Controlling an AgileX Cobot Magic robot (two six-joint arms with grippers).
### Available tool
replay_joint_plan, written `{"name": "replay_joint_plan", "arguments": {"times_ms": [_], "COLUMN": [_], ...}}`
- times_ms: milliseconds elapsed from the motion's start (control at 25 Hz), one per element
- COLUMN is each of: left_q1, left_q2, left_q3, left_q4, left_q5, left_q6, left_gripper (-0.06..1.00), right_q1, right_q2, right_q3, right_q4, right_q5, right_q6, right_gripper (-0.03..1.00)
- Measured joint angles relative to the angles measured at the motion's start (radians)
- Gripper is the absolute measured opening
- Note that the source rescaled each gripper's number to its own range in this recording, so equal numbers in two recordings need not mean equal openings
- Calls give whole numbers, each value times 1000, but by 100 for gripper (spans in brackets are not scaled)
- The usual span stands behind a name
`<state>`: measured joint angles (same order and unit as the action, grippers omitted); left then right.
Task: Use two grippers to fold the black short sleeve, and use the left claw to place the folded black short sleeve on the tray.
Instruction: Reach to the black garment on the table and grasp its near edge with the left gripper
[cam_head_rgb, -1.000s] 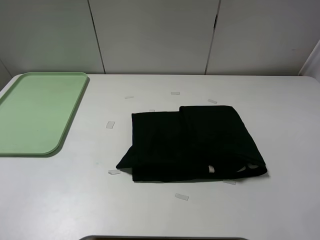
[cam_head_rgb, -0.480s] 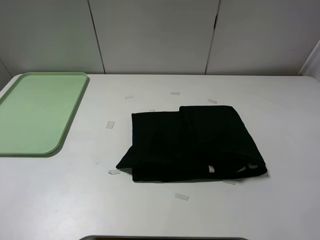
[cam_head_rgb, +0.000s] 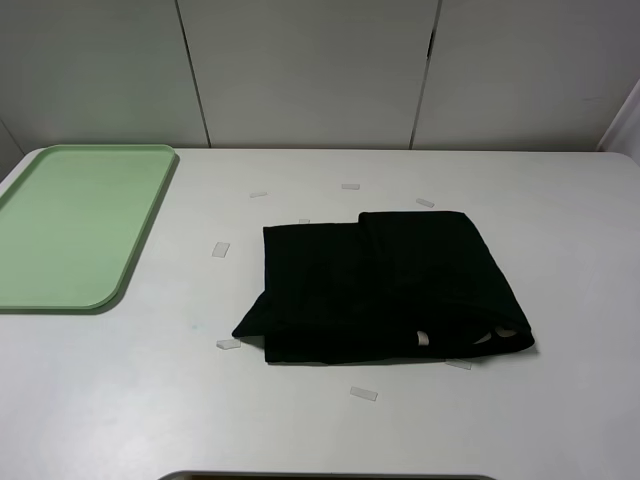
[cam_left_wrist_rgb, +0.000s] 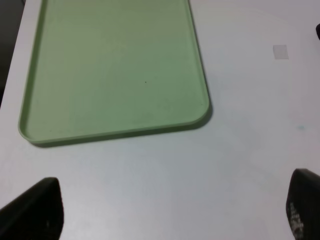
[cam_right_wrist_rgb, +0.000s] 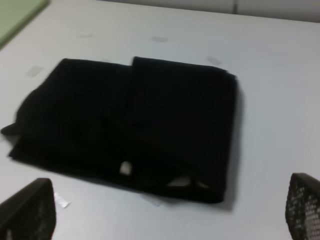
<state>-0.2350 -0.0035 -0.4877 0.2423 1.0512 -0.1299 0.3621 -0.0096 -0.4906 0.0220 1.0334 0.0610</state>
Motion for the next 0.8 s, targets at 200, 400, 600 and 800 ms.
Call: {"name": "replay_joint_plan", "arguments": {"times_ms": [200,400,600,800], "left_q1": [0,0,0,0], "left_q2": [0,0,0,0], "left_q3": [0,0,0,0], "left_q4": [0,0,0,0], "left_q5": [0,0,0,0], "left_q6": [0,0,0,0], "left_gripper": [87,87,87,87], "right_q1": [-145,-177,-177,-177], "right_q2": [0,0,0,0], "right_q3": [0,0,0,0], "right_q4": [9,9,8,8], "right_q5": [0,-1,-1,-1], "right_q6": [-14,-14,-14,-14], "right_gripper": [100,100,100,100]}}
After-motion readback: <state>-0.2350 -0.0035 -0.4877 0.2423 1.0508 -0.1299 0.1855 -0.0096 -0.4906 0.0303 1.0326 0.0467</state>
